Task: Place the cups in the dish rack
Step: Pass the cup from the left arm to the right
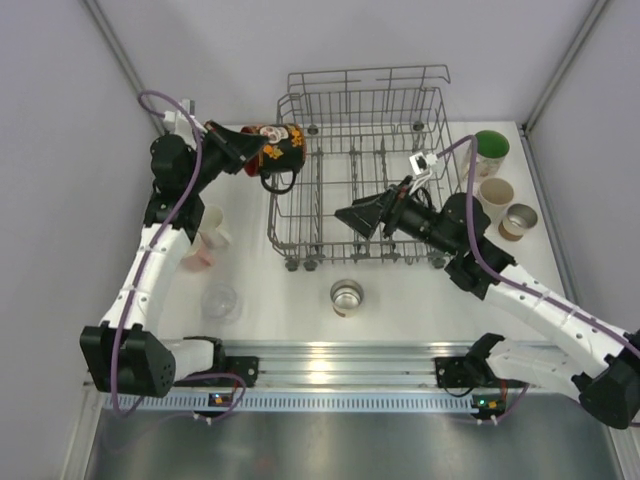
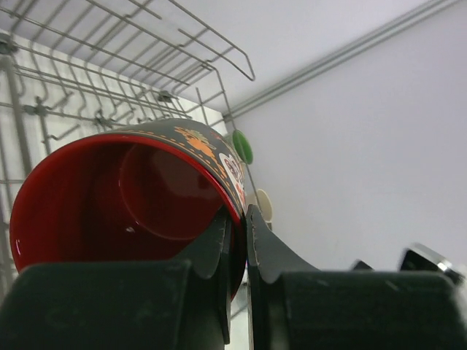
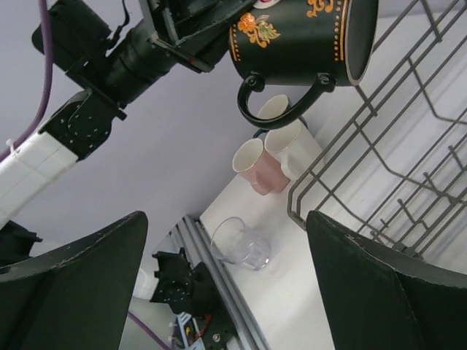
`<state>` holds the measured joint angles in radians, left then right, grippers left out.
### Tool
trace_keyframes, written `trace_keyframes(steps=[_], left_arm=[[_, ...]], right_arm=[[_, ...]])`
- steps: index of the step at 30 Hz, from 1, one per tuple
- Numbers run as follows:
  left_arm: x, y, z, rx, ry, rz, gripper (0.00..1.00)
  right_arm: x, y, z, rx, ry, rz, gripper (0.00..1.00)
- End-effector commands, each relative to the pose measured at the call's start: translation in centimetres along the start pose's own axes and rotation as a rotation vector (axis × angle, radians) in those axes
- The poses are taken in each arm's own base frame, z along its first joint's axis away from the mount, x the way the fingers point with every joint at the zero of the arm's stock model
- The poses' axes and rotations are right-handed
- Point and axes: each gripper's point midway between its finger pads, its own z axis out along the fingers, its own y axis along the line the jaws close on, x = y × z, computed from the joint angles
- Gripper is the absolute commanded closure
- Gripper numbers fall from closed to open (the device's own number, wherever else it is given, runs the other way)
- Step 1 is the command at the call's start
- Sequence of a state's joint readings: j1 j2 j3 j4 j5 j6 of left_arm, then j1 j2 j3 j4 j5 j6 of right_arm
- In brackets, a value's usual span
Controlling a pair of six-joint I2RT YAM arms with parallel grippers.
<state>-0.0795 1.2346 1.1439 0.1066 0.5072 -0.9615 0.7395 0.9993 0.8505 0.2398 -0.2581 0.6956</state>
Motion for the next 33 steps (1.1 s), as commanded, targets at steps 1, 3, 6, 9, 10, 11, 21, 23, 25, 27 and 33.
trace_keyframes(steps=[1, 3, 6, 9, 10, 11, 21, 23, 25, 27, 33], left_arm=[[-3.0, -13.3, -5.7, 0.418, -0.185, 0.14, 1.0], [-2.3, -14.5, -6.8, 0.463, -0.204, 0.141, 1.0], [-1.0, -14.8, -7.4, 0.511, -0.213, 0.101, 1.0], [0.0, -15.6, -7.8, 0.544, -0.193, 0.078, 1.0], [0.0, -15.9, -7.9, 0.55, -0.195, 0.071, 1.0], [0.6, -16.1, -7.9, 0.557, -0.184, 0.06, 1.0], [2.1, -16.6, -8.6, 0.592, -0.192, -0.054, 1.0], [2.3, -16.5, -8.6, 0.598, -0.191, -0.08, 1.0], [2.3, -16.4, -8.5, 0.593, -0.2, -0.089, 1.0], [2.4, -16.4, -8.3, 0.589, -0.201, -0.104, 1.0], [3.1, -16.5, -7.9, 0.602, -0.186, -0.13, 1.0]], right_arm=[[-1.1, 3.1, 1.2, -0.156, -0.049, 0.079, 0.1], [-0.7, 3.0, 2.2, -0.173, -0.031, 0.118, 0.11], [-0.2, 3.2, 3.7, -0.201, -0.013, 0.16, 0.11], [0.2, 3.6, 5.0, -0.24, 0.002, 0.187, 0.12], [0.2, 3.9, 5.2, -0.255, 0.003, 0.201, 0.13], [0.4, 3.9, 5.5, -0.265, 0.009, 0.208, 0.13], [-1.3, 6.2, 5.8, -0.374, -0.06, 0.202, 0.17], [-1.3, 6.4, 6.1, -0.378, -0.057, 0.207, 0.17], [-1.6, 6.7, 6.3, -0.387, -0.056, 0.21, 0.18], [-1.4, 6.7, 6.7, -0.382, -0.047, 0.214, 0.18], [-1.3, 7.0, 7.3, -0.388, -0.036, 0.23, 0.18]])
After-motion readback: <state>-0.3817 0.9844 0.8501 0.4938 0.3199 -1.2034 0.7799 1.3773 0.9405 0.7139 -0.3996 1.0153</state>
